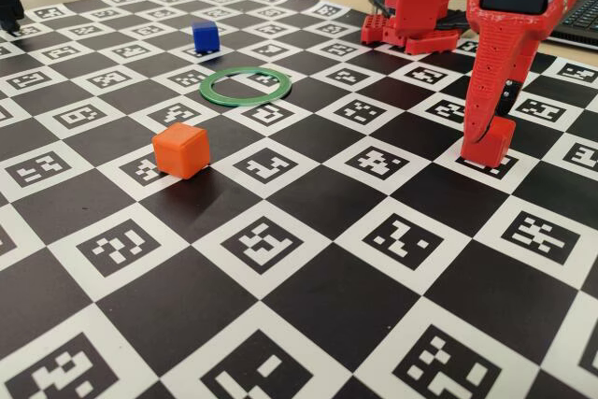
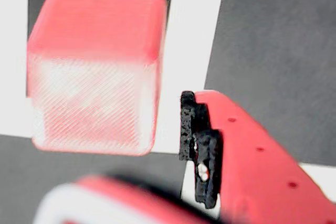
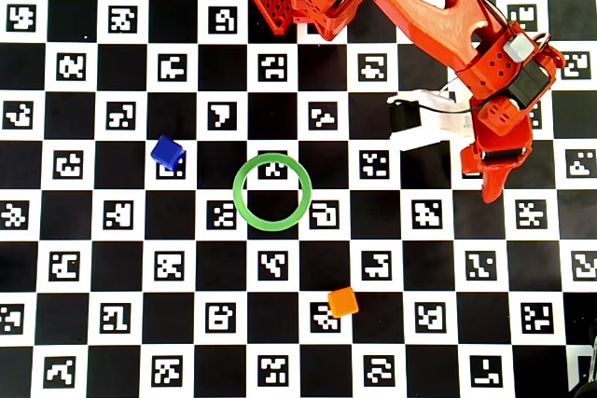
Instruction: Grab the red cube then put it in the green circle then put the blue cube on top and finally the orange cube on top
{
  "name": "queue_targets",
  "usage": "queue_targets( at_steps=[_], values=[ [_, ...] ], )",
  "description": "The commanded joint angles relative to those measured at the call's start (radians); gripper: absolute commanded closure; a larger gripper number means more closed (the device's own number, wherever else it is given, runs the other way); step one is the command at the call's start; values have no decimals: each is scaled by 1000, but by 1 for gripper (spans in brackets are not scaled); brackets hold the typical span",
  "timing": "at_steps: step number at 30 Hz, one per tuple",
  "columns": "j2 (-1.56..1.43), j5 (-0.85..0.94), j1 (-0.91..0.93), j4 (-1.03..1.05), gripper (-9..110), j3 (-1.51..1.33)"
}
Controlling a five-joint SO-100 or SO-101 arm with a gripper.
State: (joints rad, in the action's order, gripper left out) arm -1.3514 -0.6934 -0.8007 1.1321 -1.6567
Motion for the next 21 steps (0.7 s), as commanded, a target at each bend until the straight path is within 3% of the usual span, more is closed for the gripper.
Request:
queue_targets(
  at_steps=[1,21],
  values=[
    [-80,9,0,-21,59,6],
    [-26,25,-11,-143,60,-71]
  ],
)
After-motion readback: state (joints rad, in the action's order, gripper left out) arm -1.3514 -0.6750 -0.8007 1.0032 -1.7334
